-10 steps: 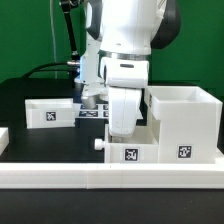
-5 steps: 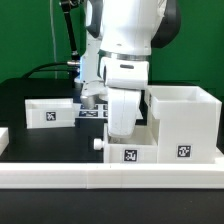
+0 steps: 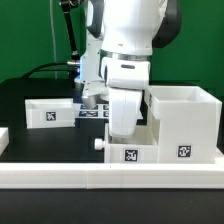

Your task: Assemble drawer

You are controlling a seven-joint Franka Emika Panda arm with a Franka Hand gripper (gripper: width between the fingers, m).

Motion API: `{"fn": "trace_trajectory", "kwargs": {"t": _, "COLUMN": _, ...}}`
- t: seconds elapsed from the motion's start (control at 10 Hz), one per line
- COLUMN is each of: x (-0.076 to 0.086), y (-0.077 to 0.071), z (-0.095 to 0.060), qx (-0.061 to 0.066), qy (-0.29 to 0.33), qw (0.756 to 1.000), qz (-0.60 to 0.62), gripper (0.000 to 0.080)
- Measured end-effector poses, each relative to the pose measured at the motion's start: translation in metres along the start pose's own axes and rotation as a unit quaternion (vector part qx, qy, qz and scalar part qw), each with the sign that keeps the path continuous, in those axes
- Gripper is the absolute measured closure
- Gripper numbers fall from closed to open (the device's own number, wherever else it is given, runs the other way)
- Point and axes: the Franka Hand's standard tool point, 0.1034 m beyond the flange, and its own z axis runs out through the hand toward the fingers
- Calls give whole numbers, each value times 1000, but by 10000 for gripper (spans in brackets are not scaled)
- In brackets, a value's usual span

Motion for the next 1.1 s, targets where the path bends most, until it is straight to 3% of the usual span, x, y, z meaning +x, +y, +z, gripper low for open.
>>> {"fn": "trace_trajectory", "kwargs": {"t": 0.5, "x": -2, "y": 0, "z": 1, "qx": 6, "qy": -2, "qw": 1000, "qz": 0, "gripper": 757}}
{"fn": "trace_trajectory", "kwargs": {"t": 0.6, "x": -3, "y": -3, "z": 2, "qx": 16, "qy": -5, "qw": 1000, "qz": -2, "gripper": 757}}
{"fn": "trace_trajectory", "kwargs": {"t": 1.1, "x": -6, "y": -4, "z": 3, "qx": 15, "qy": -4, "qw": 1000, "qz": 1, "gripper": 757}}
